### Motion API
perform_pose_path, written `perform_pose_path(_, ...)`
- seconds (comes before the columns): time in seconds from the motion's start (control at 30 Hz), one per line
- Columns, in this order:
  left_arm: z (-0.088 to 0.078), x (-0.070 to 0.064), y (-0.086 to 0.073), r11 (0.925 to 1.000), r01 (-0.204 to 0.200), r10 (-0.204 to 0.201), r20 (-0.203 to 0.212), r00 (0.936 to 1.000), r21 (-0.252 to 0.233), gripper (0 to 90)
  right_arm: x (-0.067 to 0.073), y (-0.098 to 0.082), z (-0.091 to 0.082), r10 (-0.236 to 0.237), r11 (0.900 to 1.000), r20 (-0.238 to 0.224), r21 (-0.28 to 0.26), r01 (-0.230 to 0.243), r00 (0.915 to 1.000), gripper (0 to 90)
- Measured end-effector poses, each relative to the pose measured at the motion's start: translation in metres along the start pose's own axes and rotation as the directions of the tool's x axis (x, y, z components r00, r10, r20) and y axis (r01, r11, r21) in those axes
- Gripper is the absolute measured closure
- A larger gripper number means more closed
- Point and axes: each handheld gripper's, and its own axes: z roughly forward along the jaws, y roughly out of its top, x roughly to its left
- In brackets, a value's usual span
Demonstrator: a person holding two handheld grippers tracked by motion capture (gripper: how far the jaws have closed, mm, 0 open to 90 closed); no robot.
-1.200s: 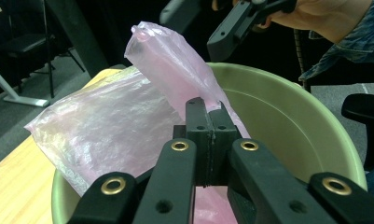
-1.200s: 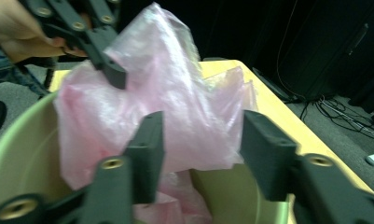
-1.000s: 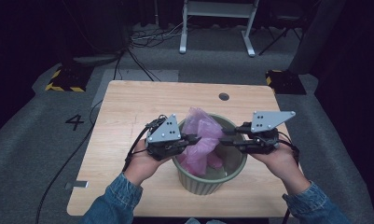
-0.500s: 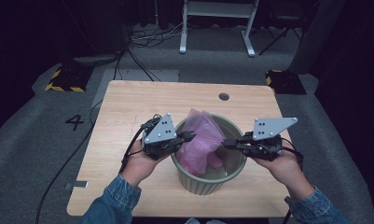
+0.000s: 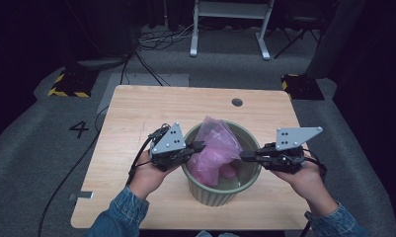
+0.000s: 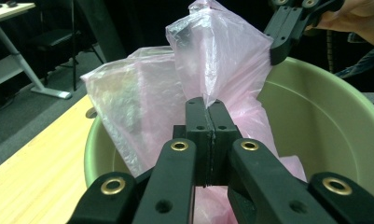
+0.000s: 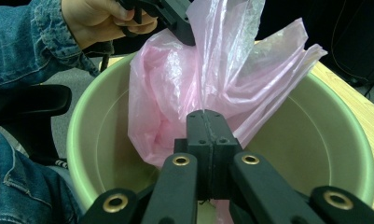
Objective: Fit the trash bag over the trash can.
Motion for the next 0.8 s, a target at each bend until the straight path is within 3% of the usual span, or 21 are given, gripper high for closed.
perform_pose_path(0.2, -0.003, -0.003, -0.002, 0.9998, -0.016, 0.016, -0.008, 0.9998, -0.012, 89.5, -0.009, -0.007, -0.007, 0.05, 0.999, -0.006, -0.015, -0.051, 0.9987, 89.6)
perform_pose_path(0.33, -0.006, -0.003, -0.003, 0.9997, -0.013, 0.013, -0.02, 0.9997, -0.022, 89.6, -0.007, -0.004, -0.01, 0.046, 0.999, 0.001, -0.02, -0.046, 0.999, 89.7)
perform_pose_path(0.4, -0.009, -0.002, -0.005, 0.9996, -0.009, 0.008, -0.051, 0.9987, -0.026, 89.6, -0.006, -0.004, -0.012, 0.04, 0.999, 0.004, -0.018, -0.04, 0.9992, 89.8)
perform_pose_path(0.47, -0.019, 0.004, -0.009, 0.9975, 0.02, -0.023, -0.052, 0.9984, -0.069, 89.7, -0.007, -0.005, -0.019, 0.045, 0.999, 0.037, -0.004, -0.045, 0.9983, 89.9)
perform_pose_path(0.57, -0.034, 0.014, -0.016, 0.9897, 0.071, -0.077, -0.046, 0.996, -0.125, 89.7, -0.014, -0.009, -0.034, 0.085, 0.996, 0.052, -0.03, -0.083, 0.995, 89.9)
perform_pose_path(0.8, -0.056, 0.011, -0.033, 0.9857, 0.039, -0.053, -0.084, 0.9951, -0.164, 89.6, -0.014, -0.011, -0.054, 0.083, 0.996, 0.097, -0.042, -0.079, 0.9918, 89.9)
